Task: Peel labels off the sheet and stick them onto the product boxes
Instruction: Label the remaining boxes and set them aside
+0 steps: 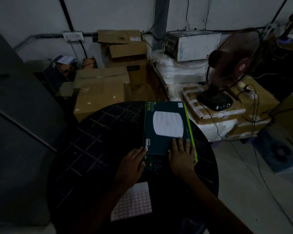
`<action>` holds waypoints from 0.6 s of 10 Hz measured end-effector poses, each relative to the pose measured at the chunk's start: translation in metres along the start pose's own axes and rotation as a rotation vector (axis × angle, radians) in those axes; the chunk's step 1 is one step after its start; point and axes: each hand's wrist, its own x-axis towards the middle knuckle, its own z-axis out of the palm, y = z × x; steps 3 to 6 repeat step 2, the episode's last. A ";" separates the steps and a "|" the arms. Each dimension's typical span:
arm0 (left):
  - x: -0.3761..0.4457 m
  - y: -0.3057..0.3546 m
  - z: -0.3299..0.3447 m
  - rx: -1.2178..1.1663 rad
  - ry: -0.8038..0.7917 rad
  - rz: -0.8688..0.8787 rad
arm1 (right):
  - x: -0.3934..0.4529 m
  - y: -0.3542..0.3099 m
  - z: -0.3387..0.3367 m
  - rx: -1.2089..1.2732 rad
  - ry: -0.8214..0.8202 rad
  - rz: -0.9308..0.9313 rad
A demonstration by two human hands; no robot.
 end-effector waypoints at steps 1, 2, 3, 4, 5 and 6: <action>-0.052 -0.024 -0.011 -0.040 0.013 -0.062 | -0.035 -0.033 0.015 0.031 0.004 -0.104; -0.096 -0.054 -0.023 0.013 0.009 -0.120 | -0.070 -0.068 0.036 0.119 -0.006 -0.199; -0.096 -0.054 -0.023 0.013 0.009 -0.120 | -0.070 -0.068 0.036 0.119 -0.006 -0.199; -0.096 -0.054 -0.023 0.013 0.009 -0.120 | -0.070 -0.068 0.036 0.119 -0.006 -0.199; -0.096 -0.054 -0.023 0.013 0.009 -0.120 | -0.070 -0.068 0.036 0.119 -0.006 -0.199; -0.096 -0.054 -0.023 0.013 0.009 -0.120 | -0.070 -0.068 0.036 0.119 -0.006 -0.199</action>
